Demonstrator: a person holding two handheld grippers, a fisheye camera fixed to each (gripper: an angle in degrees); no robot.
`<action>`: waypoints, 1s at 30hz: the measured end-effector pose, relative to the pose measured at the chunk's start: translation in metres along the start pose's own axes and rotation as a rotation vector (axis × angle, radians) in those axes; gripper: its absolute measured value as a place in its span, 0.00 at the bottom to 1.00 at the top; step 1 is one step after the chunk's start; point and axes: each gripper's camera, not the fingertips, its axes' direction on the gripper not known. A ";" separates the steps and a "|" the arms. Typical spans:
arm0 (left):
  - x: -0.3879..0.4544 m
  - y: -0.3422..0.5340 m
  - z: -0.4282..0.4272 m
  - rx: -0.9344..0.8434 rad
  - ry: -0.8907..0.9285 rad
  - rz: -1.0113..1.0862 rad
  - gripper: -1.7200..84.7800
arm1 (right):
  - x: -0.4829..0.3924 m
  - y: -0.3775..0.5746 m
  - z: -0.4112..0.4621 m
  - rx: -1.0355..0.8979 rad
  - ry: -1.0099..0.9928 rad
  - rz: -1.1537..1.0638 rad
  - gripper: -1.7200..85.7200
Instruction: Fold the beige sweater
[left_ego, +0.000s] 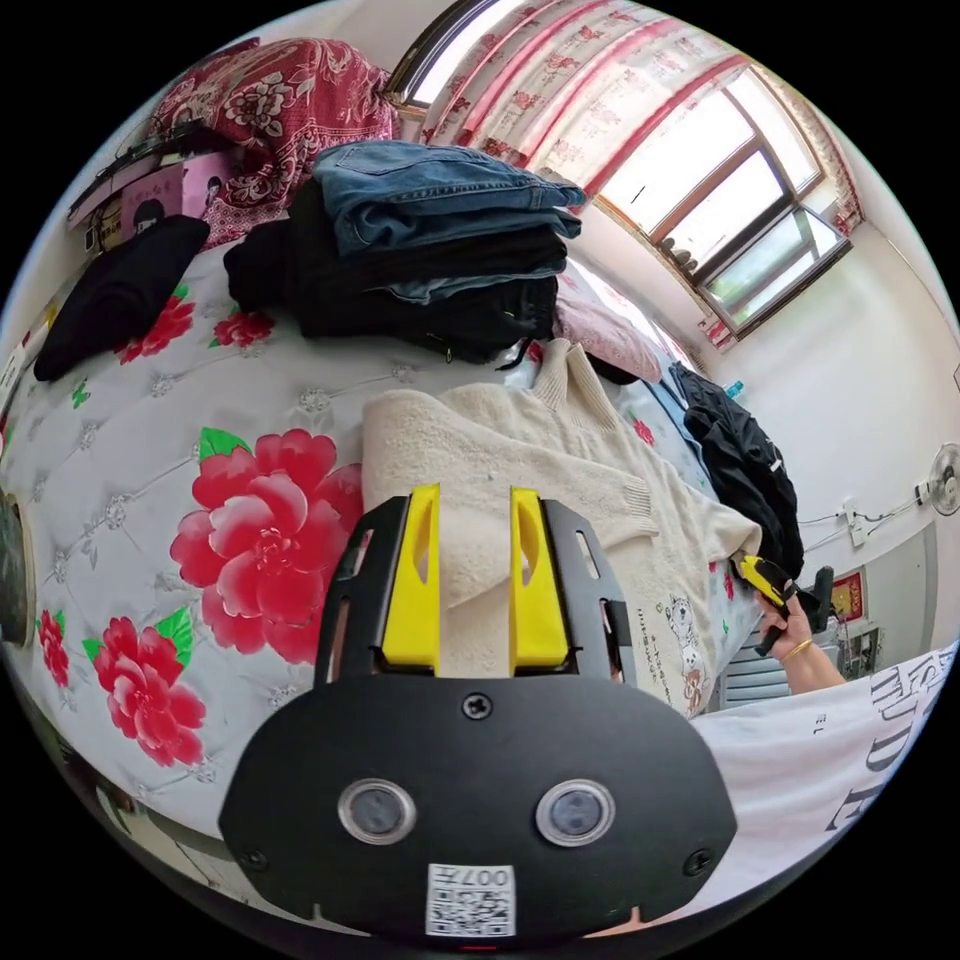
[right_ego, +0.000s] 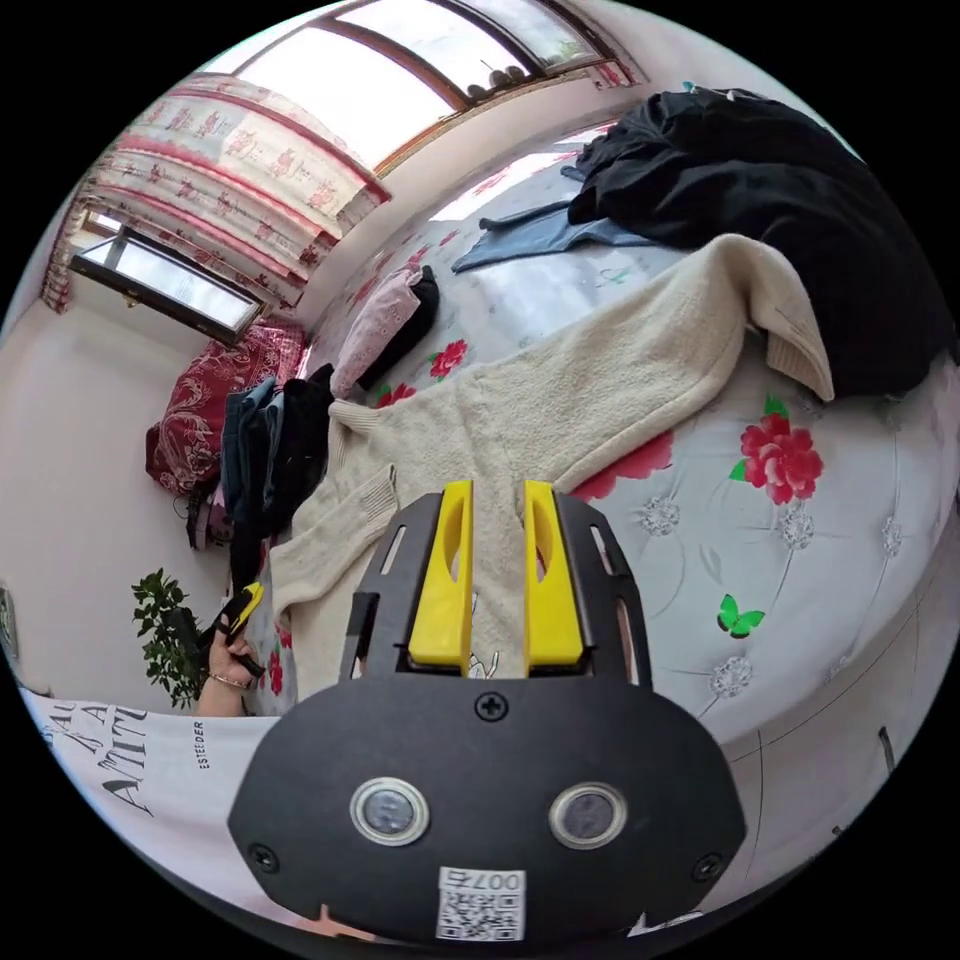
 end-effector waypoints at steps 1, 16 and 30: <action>0.001 -0.004 0.004 0.012 0.022 -0.021 0.13 | -0.008 -0.008 0.003 -0.005 0.006 -0.048 0.08; 0.011 -0.016 0.016 0.046 -0.124 -0.086 0.13 | -0.190 -0.027 0.213 -0.421 0.160 -0.686 0.04; 0.069 -0.027 0.131 -0.133 -0.330 0.164 0.12 | -0.070 -0.061 0.102 -0.211 0.023 -0.249 0.07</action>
